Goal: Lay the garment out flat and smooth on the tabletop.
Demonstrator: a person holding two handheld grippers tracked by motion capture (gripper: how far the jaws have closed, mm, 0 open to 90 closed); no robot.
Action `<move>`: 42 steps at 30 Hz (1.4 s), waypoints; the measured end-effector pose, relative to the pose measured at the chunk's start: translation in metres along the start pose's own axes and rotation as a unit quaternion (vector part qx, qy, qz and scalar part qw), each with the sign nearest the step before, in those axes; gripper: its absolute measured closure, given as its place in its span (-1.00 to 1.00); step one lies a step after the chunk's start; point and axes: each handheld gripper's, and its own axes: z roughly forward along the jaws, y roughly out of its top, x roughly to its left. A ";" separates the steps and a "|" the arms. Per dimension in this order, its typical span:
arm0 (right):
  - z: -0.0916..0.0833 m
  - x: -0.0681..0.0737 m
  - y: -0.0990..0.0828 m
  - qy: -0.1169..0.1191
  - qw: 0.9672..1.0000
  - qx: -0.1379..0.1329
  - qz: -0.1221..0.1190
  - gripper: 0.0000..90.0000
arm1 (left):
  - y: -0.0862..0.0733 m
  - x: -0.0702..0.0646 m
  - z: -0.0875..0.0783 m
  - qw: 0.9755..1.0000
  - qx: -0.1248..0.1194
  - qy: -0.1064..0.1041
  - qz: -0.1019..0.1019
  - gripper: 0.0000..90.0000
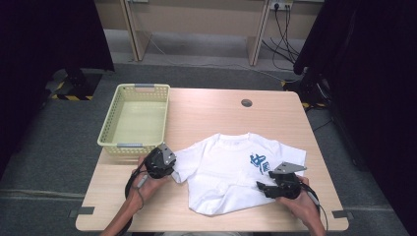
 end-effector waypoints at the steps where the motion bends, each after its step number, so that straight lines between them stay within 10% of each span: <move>1: 0.000 0.000 0.000 0.000 1.000 0.000 0.000 -0.21 | 0.000 0.001 0.000 1.000 -0.002 0.001 -0.004 0.22; 9: 0.000 0.000 0.000 0.000 1.000 0.000 0.000 -0.21 | 0.007 -0.015 -0.006 0.993 -0.035 -0.094 -0.066 0.02; 24: -0.002 -0.001 0.000 0.003 1.000 0.007 0.004 -0.20 | 0.009 -0.016 -0.002 0.999 -0.011 -0.032 -0.023 -0.14; 29: -0.007 -0.004 0.005 -0.010 1.000 -0.010 0.020 -0.23 | 0.013 -0.022 -0.012 0.996 -0.035 -0.062 -0.054 -0.35; 34: -0.006 -0.014 0.009 -0.025 0.999 -0.004 0.029 -0.32 | 0.019 -0.036 -0.014 0.983 -0.046 -0.151 -0.088 -0.43; 42: 0.013 -0.041 0.014 -0.049 0.997 -0.005 0.060 -0.31 | 0.029 -0.050 0.010 0.987 -0.003 -0.150 -0.066 -0.48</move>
